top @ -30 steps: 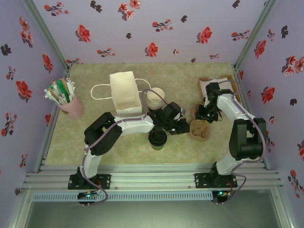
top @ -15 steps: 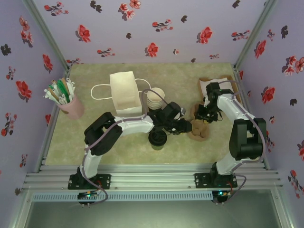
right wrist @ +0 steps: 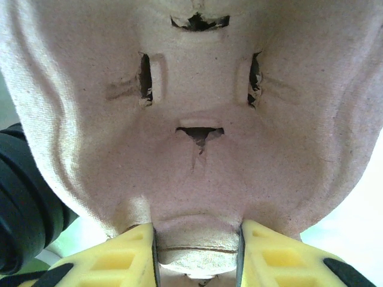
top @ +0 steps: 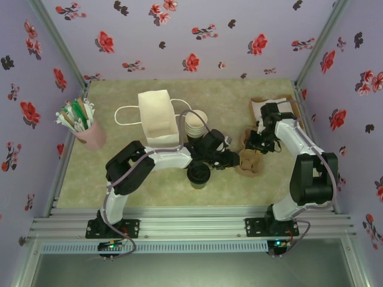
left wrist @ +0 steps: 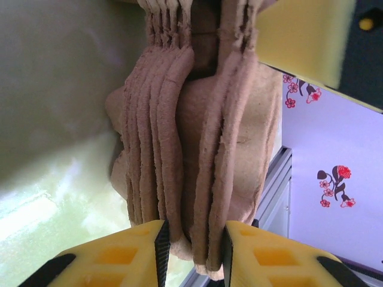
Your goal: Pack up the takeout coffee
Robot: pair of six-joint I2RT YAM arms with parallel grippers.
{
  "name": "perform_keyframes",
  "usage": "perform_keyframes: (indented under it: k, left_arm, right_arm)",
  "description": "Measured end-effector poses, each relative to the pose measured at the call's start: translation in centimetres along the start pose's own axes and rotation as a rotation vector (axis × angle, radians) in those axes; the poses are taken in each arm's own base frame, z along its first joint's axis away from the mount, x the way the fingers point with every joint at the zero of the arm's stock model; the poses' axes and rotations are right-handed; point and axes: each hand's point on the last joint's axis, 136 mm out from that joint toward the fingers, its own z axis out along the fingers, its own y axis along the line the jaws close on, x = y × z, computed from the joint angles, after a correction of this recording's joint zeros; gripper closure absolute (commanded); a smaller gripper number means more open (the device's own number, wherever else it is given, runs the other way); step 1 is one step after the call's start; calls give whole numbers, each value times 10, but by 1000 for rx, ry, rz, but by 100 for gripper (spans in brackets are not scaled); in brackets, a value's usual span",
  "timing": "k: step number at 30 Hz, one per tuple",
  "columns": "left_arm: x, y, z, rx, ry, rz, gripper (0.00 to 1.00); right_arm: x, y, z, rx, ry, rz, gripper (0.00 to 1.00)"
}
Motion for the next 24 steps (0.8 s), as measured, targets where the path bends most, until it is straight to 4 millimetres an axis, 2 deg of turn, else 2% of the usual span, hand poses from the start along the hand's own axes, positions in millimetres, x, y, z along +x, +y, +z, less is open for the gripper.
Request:
perform_keyframes:
  k: [7, 15, 24]
  left_arm:
    - [-1, -2, -3, 19, -13, 7, 69]
    - [-3, -7, -8, 24, -18, 7, 61]
    - [-11, -7, -21, 2, -31, -2, 62]
  right_arm:
    - [0, 2, -3, -7, -9, -3, 67]
    - [1, 4, -3, -20, -5, -3, 67]
    - [2, 6, -3, -33, 2, -2, 67]
